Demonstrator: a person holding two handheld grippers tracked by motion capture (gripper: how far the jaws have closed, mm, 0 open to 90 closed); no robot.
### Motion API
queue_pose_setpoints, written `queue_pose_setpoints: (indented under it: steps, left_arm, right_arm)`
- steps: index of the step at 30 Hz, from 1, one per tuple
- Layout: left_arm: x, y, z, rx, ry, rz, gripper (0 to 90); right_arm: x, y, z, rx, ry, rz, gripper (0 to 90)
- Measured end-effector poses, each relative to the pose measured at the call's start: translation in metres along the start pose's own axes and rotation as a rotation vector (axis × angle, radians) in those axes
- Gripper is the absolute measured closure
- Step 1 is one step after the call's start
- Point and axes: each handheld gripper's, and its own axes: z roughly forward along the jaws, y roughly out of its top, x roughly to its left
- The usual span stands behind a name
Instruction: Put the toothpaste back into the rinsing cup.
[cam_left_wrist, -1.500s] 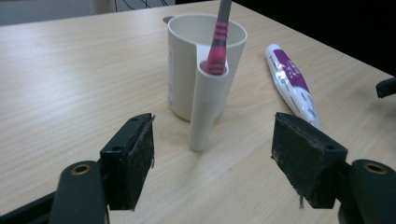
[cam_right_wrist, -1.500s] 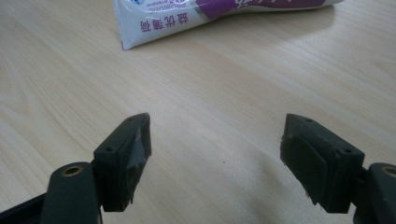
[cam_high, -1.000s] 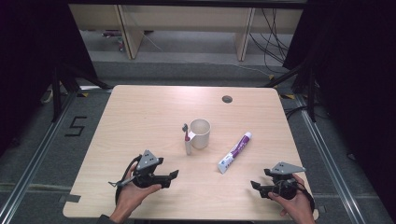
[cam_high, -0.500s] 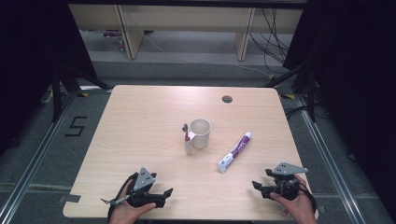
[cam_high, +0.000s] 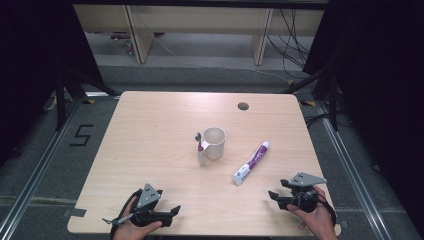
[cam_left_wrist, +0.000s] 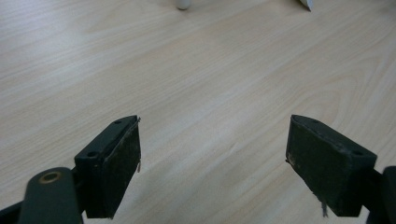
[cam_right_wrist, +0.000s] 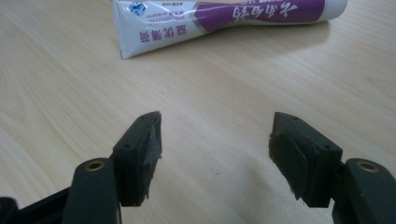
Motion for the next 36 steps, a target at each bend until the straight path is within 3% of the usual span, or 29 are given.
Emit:
queue_pose_setpoints:
  steps: [1, 3, 5, 6, 7, 9, 10, 11, 13, 14, 17, 21, 26, 27, 30, 31, 32, 33, 36]
  left_arm:
    - [-0.002, 0.0, 0.002, 0.002, -0.002, -0.007, 17.6]
    - [-0.002, 0.0, 0.004, 0.022, 0.016, 0.029, 17.6]
    - [-0.003, 0.0, 0.004, 0.028, 0.014, 0.051, 17.7]
    - [-0.004, 0.0, 0.005, 0.022, 0.004, 0.049, 17.7]
    - [-0.006, 0.0, 0.005, 0.027, 0.005, 0.054, 17.7]
    - [-0.006, 0.0, 0.005, 0.029, 0.002, 0.063, 17.7]
    - [-0.006, 0.0, 0.005, 0.029, 0.0, 0.066, 17.7]
    - [-0.006, 0.0, 0.005, 0.03, -0.001, 0.068, 17.7]
    - [-0.006, 0.0, 0.005, 0.029, 0.001, 0.064, 17.7]
    - [-0.006, 0.0, 0.005, 0.027, 0.006, 0.056, 17.7]
    - [-0.005, -0.001, 0.006, 0.034, 0.007, 0.063, 17.8]
    - [-0.005, -0.001, 0.006, 0.036, 0.005, 0.06, 17.8]
    - [-0.006, -0.001, 0.007, 0.034, 0.004, 0.059, 17.9]
    - [-0.007, -0.001, 0.007, 0.039, 0.005, 0.06, 17.9]
    - [-0.007, -0.001, 0.007, 0.039, 0.003, 0.061, 18.0]
    - [-0.007, -0.001, 0.006, 0.039, 0.004, 0.06, 18.0]
    - [-0.006, -0.001, 0.006, 0.04, 0.006, 0.061, 18.0]
    - [-0.006, -0.001, 0.006, 0.04, 0.003, 0.061, 18.0]
    - [-0.006, -0.001, 0.006, 0.039, 0.002, 0.064, 18.0]
  right_arm:
    - [-0.003, 0.002, 0.001, -0.011, -0.008, -0.04, 39.8]
    - [-0.004, 0.004, 0.0, -0.02, -0.024, -0.035, 42.1]
    - [-0.009, 0.01, 0.001, -0.036, -0.023, -0.033, 52.6]
    - [-0.01, 0.013, 0.001, -0.048, -0.023, -0.007, 56.8]
    - [-0.017, 0.021, 0.002, -0.073, -0.026, -0.011, 67.8]
    - [-0.02, 0.028, 0.002, -0.087, -0.037, 0.01, 76.5]
    - [-0.025, 0.032, 0.003, -0.104, -0.039, -0.016, 80.8]
    - [-0.026, 0.036, 0.005, -0.104, -0.039, 0.011, 83.9]
    - [-0.033, 0.043, 0.009, -0.112, -0.05, -0.018, 88.6]
    - [-0.036, 0.046, 0.013, -0.127, -0.052, -0.026, 90.0]
    - [-0.04, 0.054, 0.024, -0.091, -0.05, 0.021, 90.0]
    - [-0.047, 0.062, 0.035, -0.094, -0.047, 0.001, 90.0]
    - [-0.052, 0.077, 0.049, -0.087, -0.037, 0.03, 90.0]
    - [-0.057, 0.083, 0.055, -0.086, -0.049, -0.007, 90.0]
    - [-0.059, 0.091, 0.062, -0.078, -0.053, -0.01, 90.0]
    - [-0.059, 0.093, 0.065, -0.075, -0.048, -0.009, 90.0]
    - [-0.056, 0.095, 0.067, -0.061, -0.037, 0.023, 90.0]
    - [-0.06, 0.097, 0.07, -0.072, -0.056, -0.024, 90.0]
    - [-0.057, 0.101, 0.075, -0.062, -0.053, 0.011, 90.0]
